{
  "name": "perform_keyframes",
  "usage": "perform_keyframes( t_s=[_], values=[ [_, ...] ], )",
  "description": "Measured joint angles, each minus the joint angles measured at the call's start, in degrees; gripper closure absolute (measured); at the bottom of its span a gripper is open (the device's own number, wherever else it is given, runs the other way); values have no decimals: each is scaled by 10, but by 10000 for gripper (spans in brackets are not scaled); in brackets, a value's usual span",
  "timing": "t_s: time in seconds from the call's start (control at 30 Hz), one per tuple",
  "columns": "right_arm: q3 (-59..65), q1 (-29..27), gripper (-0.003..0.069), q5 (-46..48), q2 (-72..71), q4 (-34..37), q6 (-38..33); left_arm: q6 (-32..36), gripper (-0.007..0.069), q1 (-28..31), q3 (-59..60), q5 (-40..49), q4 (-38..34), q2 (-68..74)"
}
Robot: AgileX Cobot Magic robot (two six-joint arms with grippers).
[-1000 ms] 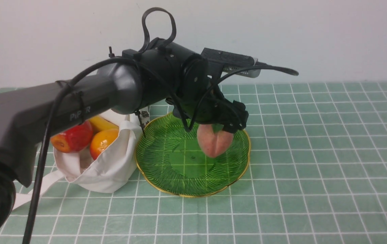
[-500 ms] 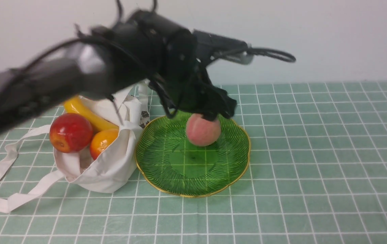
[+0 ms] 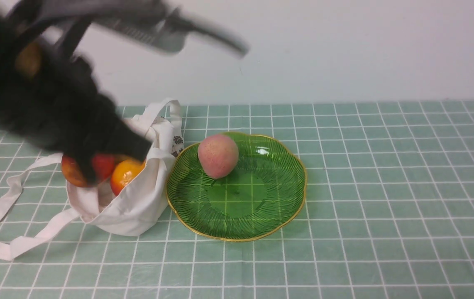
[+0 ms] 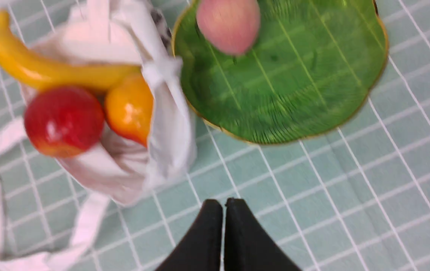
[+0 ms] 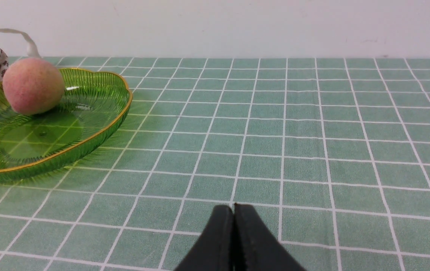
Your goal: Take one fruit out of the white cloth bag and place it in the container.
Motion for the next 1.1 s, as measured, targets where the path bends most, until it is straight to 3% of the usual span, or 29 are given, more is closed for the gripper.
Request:
perform_keyframes(
  t_s=[0.13,0.33,0.6,0.93,1.1],
  values=[
    [0,0,674,0,0,0,0,-13,632,0,194,-189,-44,-121],
    [0,0,674,0,0,0,0,-16,632,0,374,-380,-67,-231],
    [0,0,674,0,0,0,0,-14,632,0,466,-397,-45,-260],
    [0,0,674,0,0,0,0,-17,632,0,474,-373,-43,-261],
    [0,0,674,0,0,0,0,-6,632,45,497,-429,-53,-298]
  ],
)
